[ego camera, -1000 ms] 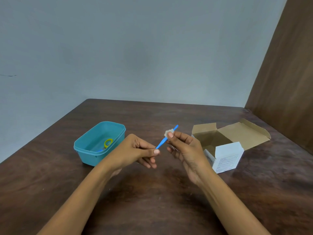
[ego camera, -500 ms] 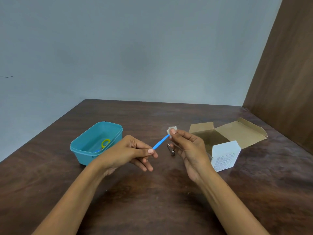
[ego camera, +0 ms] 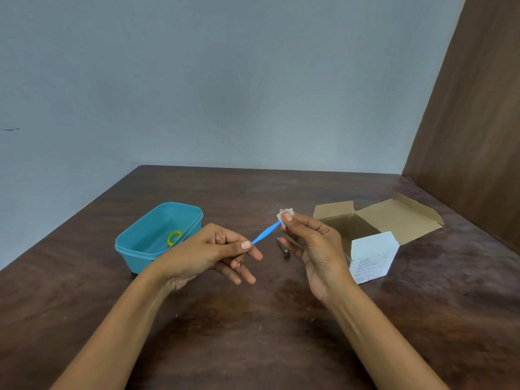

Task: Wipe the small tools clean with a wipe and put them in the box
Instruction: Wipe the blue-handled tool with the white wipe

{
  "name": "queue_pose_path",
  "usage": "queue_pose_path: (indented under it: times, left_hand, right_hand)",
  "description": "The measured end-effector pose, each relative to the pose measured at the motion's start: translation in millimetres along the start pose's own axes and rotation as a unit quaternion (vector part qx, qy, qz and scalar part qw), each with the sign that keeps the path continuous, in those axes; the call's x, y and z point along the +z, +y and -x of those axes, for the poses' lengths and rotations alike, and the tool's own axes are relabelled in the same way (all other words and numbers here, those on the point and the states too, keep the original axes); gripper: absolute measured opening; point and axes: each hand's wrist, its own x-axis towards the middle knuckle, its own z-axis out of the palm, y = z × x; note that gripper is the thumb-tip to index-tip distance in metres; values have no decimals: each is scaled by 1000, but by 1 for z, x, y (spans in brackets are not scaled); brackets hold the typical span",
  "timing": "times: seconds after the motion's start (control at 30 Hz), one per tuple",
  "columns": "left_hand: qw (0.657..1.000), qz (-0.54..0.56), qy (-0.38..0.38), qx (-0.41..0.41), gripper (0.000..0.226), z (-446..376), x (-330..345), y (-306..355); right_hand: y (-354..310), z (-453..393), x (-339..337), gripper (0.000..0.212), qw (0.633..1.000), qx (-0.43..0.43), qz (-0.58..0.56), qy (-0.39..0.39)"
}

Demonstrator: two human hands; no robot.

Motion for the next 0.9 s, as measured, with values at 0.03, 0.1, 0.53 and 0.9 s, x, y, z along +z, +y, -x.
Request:
queue_pose_path:
  times: [0.03, 0.1, 0.53, 0.9]
  left_hand:
    - [1000, 3, 1, -1, 31, 0, 0, 0]
    - [1000, 9, 12, -1, 31, 0, -1, 1]
    - [990, -39, 118, 62, 20, -5, 5, -2]
    - [985, -40, 140, 94, 15, -7, 5, -2]
  right_hand:
    - [-1, 0, 0, 7, 1000, -3, -7, 2]
    - [-1, 1, 0, 6, 1000, -10, -15, 8]
    - [3, 1, 2, 6, 998, -42, 30, 27]
    - [8, 5, 5, 10, 998, 5, 50, -28]
